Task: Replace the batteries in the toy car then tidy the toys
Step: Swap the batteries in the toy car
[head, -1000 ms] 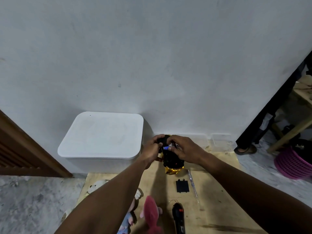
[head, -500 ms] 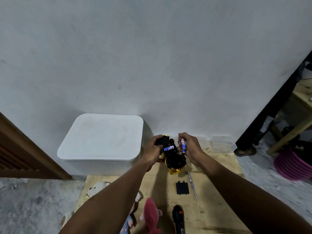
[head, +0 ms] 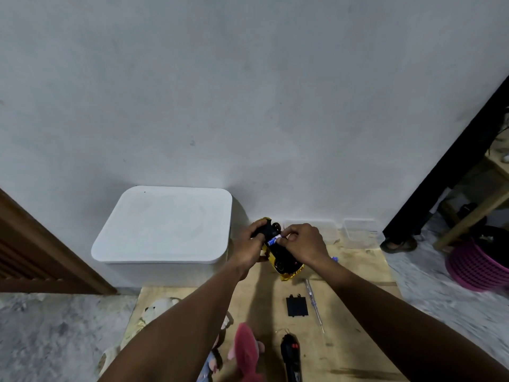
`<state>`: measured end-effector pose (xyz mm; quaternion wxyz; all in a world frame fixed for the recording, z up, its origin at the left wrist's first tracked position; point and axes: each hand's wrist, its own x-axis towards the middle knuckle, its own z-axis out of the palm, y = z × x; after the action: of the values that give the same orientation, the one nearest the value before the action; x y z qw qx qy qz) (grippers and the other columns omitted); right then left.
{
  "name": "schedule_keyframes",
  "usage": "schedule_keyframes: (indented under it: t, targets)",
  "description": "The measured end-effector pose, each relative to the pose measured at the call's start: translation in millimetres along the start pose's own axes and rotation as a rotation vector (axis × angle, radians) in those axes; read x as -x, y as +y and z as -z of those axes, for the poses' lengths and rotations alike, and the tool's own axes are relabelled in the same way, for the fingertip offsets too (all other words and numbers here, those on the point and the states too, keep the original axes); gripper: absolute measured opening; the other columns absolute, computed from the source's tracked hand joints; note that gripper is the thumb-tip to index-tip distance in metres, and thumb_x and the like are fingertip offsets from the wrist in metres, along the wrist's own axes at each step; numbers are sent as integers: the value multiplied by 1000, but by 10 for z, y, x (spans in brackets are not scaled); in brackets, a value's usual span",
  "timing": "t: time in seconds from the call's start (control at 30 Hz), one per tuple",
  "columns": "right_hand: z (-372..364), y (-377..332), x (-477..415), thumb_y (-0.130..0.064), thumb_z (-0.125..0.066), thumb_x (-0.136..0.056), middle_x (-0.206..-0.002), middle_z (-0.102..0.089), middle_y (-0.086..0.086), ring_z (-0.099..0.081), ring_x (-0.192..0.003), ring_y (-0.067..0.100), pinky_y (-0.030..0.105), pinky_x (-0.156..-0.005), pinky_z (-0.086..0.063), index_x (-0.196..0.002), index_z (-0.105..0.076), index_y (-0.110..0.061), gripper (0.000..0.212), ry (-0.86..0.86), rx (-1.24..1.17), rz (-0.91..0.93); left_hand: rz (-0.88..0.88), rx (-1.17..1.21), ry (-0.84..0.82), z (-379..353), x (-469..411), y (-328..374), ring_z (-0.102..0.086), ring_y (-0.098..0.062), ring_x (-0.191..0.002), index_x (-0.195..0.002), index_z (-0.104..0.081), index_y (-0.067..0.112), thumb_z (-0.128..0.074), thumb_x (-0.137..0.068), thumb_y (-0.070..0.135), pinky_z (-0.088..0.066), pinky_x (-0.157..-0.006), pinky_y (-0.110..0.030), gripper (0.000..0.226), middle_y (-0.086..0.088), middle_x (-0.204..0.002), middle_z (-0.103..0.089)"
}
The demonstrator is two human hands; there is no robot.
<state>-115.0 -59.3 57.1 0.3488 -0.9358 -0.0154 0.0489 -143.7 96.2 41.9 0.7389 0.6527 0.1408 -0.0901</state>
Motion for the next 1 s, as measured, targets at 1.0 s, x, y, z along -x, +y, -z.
schedule_keyframes:
  t: [1.0]
  targets:
    - [-113,-22,4,-35,-77,-82,-90,-66,1,-66,-85,19,38,-77,-56,-93,-57,-21,27,5,-372,-127,-58,-47,50,-62,55,-70,-61,-15,-102,-133,-55,34,-50,-97,4,-61,-78,-36,47,0,-129,-56]
